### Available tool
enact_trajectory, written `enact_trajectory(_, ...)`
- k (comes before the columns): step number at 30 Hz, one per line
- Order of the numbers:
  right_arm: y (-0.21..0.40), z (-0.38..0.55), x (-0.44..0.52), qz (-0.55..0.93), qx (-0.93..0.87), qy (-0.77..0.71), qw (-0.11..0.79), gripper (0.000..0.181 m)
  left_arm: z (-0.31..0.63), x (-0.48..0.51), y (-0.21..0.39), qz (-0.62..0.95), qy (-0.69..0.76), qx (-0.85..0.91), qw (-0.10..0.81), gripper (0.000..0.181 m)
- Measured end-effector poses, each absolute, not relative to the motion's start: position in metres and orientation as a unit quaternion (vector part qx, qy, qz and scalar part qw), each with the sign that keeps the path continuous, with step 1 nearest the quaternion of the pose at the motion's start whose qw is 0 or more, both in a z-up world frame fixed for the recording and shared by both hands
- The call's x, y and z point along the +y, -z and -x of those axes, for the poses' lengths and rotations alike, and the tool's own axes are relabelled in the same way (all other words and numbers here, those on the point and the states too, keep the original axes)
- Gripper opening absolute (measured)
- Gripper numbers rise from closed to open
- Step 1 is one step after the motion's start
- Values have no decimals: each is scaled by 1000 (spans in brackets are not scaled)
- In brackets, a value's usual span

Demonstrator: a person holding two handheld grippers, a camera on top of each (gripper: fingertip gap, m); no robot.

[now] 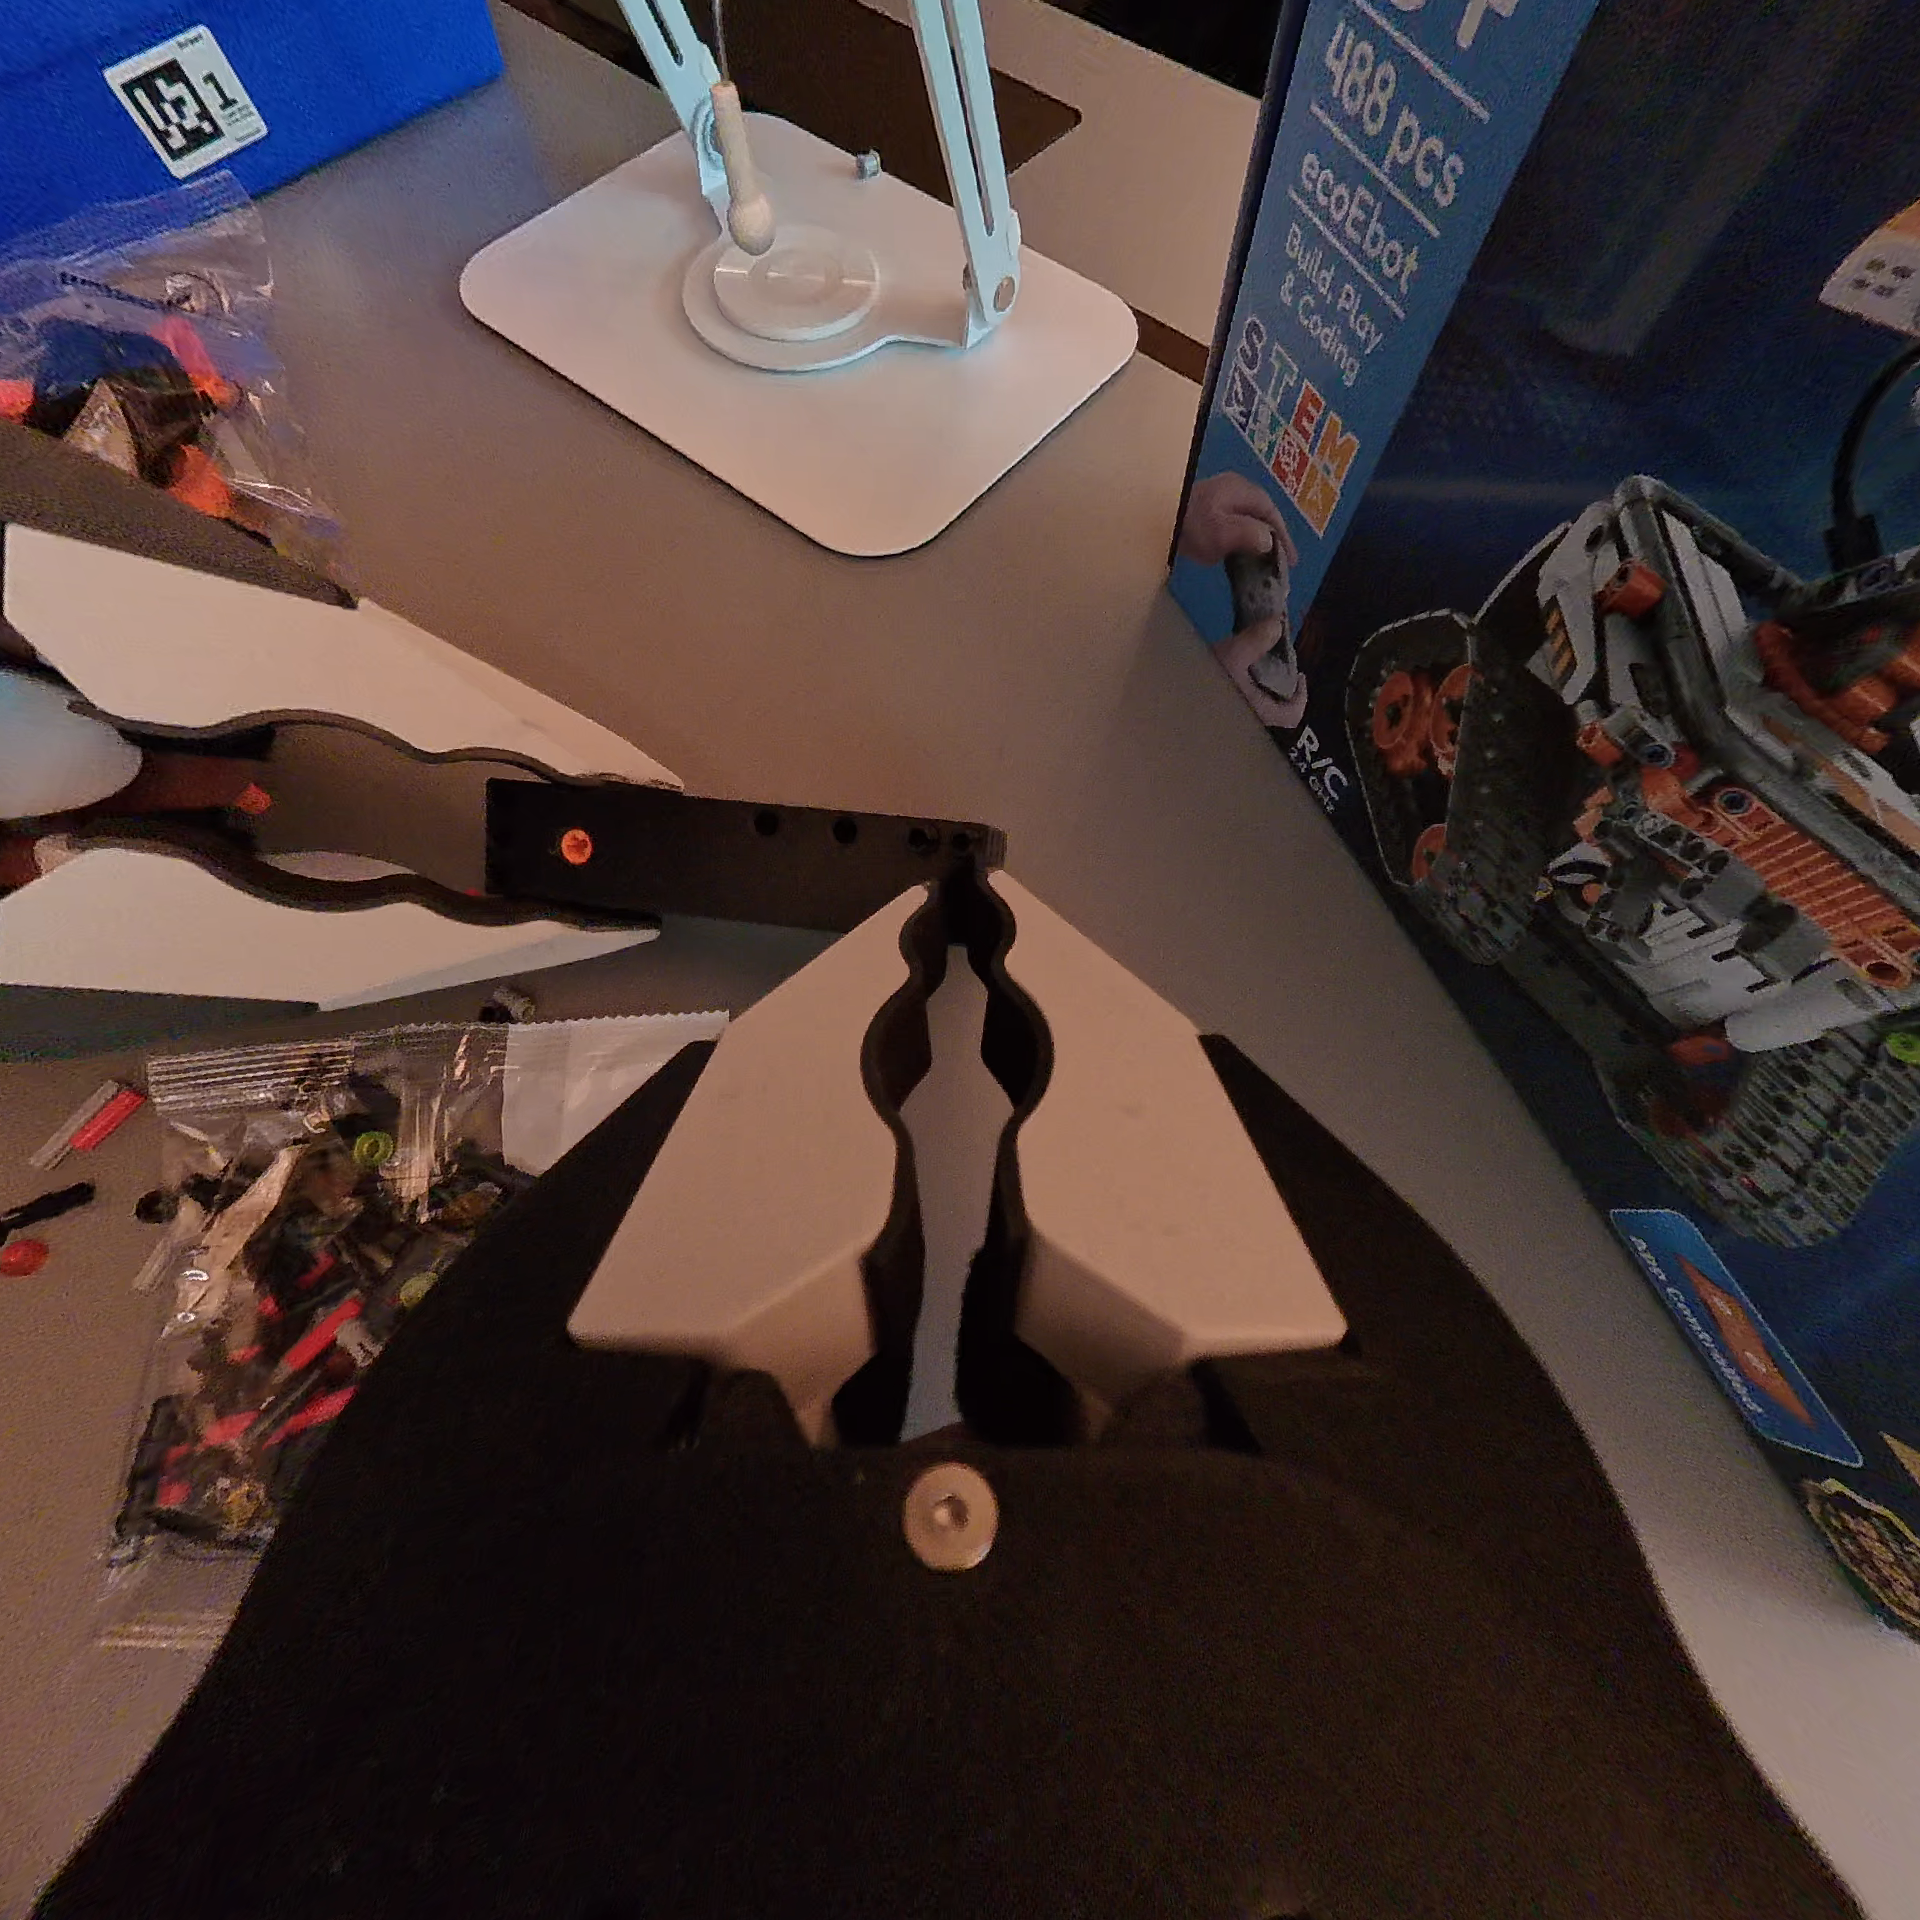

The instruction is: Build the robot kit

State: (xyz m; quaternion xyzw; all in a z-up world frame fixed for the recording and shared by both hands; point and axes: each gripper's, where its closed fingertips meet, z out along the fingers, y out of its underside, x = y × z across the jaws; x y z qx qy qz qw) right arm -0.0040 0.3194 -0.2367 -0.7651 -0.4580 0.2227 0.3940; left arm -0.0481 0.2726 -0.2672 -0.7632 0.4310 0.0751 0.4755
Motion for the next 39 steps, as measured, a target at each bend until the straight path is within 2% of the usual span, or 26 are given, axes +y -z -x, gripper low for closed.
enact_trajectory(19,244,-3,319,749,-533,-241,313,0,43,272,266,746,-111,448,481,26)
enact_trajectory(27,244,-1,321,764,-473,-345,269,0,43,273,267,741,-127,452,480,26)
enact_trajectory(33,244,4,326,767,-484,-299,297,0,46,276,267,744,-128,447,480,26)
enact_trajectory(39,243,6,327,735,-491,-282,374,1,48,277,266,749,-116,439,482,27)
